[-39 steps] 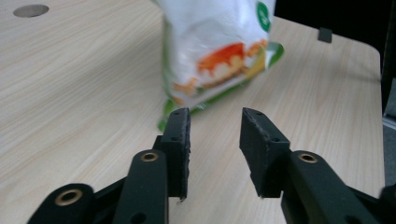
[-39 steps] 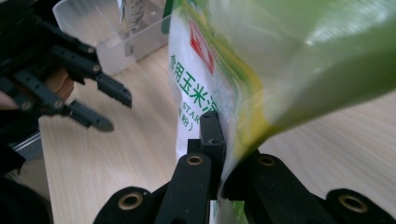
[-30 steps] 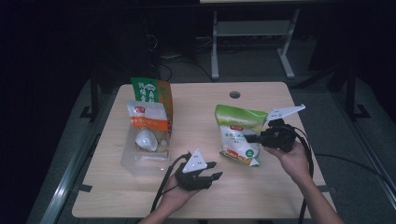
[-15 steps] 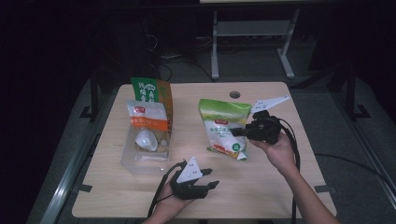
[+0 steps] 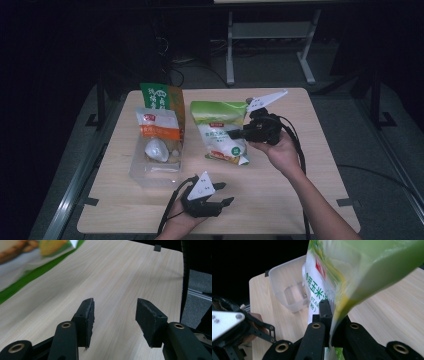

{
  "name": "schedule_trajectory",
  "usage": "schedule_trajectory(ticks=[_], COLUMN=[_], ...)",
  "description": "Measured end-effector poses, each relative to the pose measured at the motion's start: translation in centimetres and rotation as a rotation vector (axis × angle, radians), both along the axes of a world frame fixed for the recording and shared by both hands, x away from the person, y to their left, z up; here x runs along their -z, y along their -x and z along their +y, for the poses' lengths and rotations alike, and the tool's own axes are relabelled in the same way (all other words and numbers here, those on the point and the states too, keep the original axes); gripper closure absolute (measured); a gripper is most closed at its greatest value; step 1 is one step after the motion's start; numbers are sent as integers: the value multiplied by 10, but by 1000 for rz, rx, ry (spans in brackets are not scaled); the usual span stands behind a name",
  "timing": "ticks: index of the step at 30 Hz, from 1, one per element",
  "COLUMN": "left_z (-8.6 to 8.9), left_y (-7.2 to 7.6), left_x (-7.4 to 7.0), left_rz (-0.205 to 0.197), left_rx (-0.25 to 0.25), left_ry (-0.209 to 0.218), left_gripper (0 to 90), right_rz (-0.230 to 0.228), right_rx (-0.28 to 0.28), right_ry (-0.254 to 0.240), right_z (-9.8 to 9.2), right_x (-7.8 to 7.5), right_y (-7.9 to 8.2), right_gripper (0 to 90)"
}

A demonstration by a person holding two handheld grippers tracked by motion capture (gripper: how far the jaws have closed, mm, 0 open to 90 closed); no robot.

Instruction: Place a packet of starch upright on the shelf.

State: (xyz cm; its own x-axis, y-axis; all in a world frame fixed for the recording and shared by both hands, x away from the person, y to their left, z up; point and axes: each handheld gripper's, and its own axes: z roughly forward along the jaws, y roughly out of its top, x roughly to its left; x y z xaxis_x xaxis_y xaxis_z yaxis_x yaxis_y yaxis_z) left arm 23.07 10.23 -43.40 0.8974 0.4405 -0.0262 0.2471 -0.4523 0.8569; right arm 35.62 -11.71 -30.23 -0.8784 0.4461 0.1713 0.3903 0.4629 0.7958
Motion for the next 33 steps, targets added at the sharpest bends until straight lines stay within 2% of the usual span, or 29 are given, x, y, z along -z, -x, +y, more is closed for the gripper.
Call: schedule_trajectory(ticks=[2, 7, 11, 18, 24, 33], left_z=[0, 1, 2, -1, -2, 3], left_y=[1, 4, 5, 10, 13, 14], left_x=[0, -1, -2, -1, -1, 0], left_rz=[4, -7, -14, -20, -32, -30], left_rx=[2, -1, -1, 11, 37, 30], left_ry=[3, 11, 12, 19, -2, 10], left_gripper=[480, 475, 473, 453, 435, 425], right_rz=[7, -26, -25, -29, -31, -40], right_rx=[-9, -43, -63, -97, -126, -171], right_ry=[-3, -5, -9, -13, -10, -24], right_z=[5, 20, 32, 54, 74, 103], right_x=[-3, -11, -17, -20, -23, -28], right_y=[0, -2, -2, -5, -5, -4], right_gripper=[889, 889, 890, 890, 889, 890])
